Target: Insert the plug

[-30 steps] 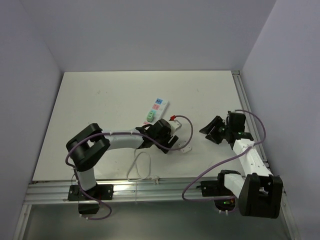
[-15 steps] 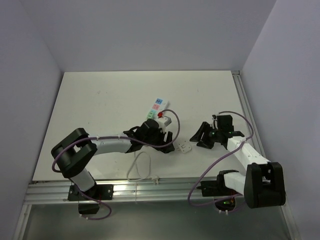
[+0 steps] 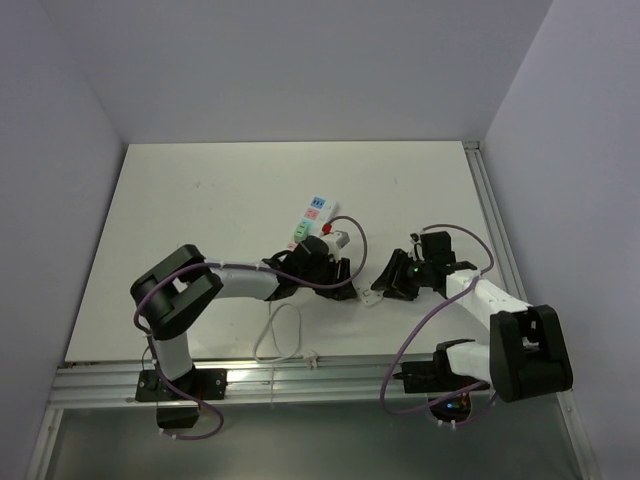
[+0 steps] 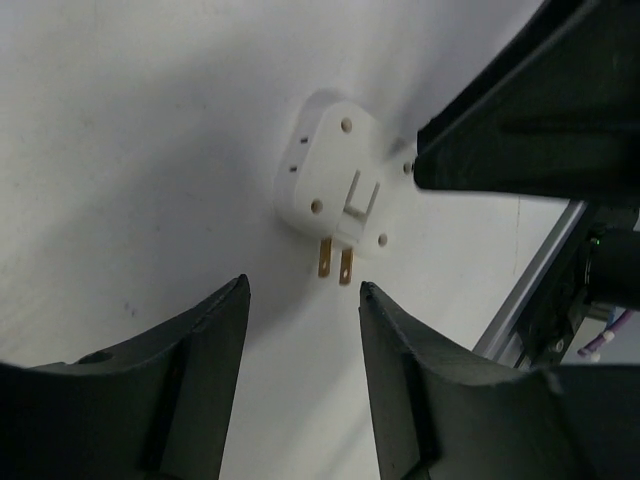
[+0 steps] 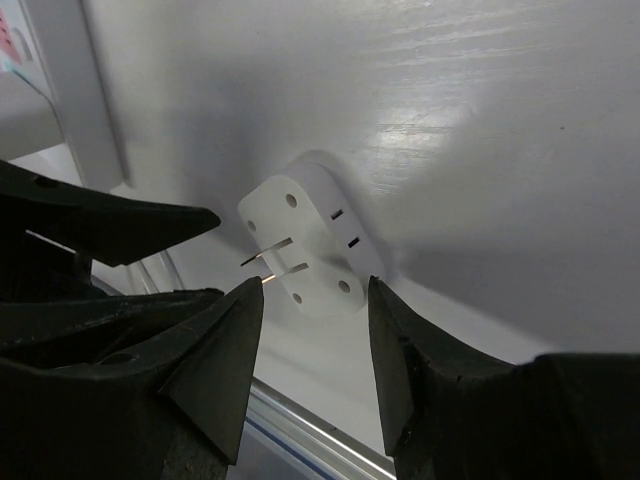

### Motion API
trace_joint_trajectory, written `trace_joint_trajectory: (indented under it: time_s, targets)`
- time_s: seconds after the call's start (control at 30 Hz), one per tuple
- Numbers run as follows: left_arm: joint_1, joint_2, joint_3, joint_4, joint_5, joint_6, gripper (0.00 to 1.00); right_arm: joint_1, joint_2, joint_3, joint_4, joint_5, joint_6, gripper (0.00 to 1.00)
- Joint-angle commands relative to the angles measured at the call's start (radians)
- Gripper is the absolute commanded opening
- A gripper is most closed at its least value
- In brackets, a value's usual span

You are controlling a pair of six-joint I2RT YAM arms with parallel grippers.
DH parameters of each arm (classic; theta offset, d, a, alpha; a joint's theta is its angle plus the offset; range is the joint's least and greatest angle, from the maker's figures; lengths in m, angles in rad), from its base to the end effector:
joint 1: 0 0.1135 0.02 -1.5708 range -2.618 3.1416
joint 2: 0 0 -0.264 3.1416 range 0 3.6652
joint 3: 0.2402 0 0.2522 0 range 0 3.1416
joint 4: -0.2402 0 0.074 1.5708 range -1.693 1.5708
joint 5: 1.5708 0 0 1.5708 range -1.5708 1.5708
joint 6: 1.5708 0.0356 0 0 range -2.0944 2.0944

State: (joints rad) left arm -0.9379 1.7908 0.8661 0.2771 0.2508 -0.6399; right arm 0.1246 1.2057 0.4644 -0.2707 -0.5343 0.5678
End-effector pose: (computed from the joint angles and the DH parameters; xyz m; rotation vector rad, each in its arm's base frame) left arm 0.2055 -0.2951 0.1462 0.5139 2.3917 -1.0787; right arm 0.1986 0.0431 0.1502 0.3784 2.6238 0.9377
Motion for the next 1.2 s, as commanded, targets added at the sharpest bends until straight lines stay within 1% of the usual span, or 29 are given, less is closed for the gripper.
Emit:
trace_joint_trajectory:
  time_s: [0.0,0.1,0.13,0.17,0.33,0.43,0.47,0.57,0.63,0.77,0.93,1.0,1.03,1.17]
  targets:
    - [-0.004,0.033,0.073,-0.044,-0.022,0.014,0.53,0.030,0.006,0.010,0.054,0.011,0.007,0.54]
    - [-0.004,0.061,0.102,-0.075,-0.025,0.017,0.50,0.046,0.008,0.013,0.057,0.017,0.009,0.54]
    - [-0.004,0.079,0.120,-0.097,-0.022,0.020,0.47,0.050,0.009,0.014,0.056,0.019,0.007,0.54]
    - [-0.004,0.088,0.129,-0.110,-0.019,0.023,0.42,0.056,0.012,0.016,0.056,0.020,0.007,0.54]
    - [-0.029,0.085,0.110,-0.134,-0.057,0.051,0.30,0.061,0.008,0.019,0.053,0.031,0.009,0.52]
    - [-0.036,0.084,0.099,-0.138,-0.088,0.060,0.27,0.069,0.011,0.022,0.053,0.036,0.007,0.51]
    - [-0.039,0.091,0.103,-0.144,-0.093,0.063,0.25,0.072,0.015,0.022,0.054,0.040,0.009,0.50]
    - [-0.061,0.128,0.143,-0.193,-0.145,0.077,0.20,0.089,0.028,0.022,0.060,0.043,0.014,0.49]
    - [-0.079,0.143,0.165,-0.210,-0.171,0.088,0.18,0.107,0.041,0.028,0.059,0.051,0.012,0.49]
    - [-0.108,0.170,0.194,-0.248,-0.229,0.112,0.12,0.121,0.074,0.033,0.068,0.037,0.001,0.52]
    - [-0.119,0.205,0.192,-0.248,-0.245,0.126,0.10,0.124,0.110,0.045,0.073,0.033,-0.009,0.53]
    - [-0.124,0.214,0.191,-0.248,-0.246,0.126,0.02,0.124,0.104,0.043,0.065,0.048,-0.013,0.55]
    - [-0.125,0.222,0.191,-0.250,-0.260,0.128,0.01,0.124,0.097,0.043,0.064,0.066,-0.011,0.55]
    - [-0.134,0.226,0.177,-0.233,-0.295,0.123,0.00,0.122,0.078,0.054,0.041,0.073,-0.020,0.55]
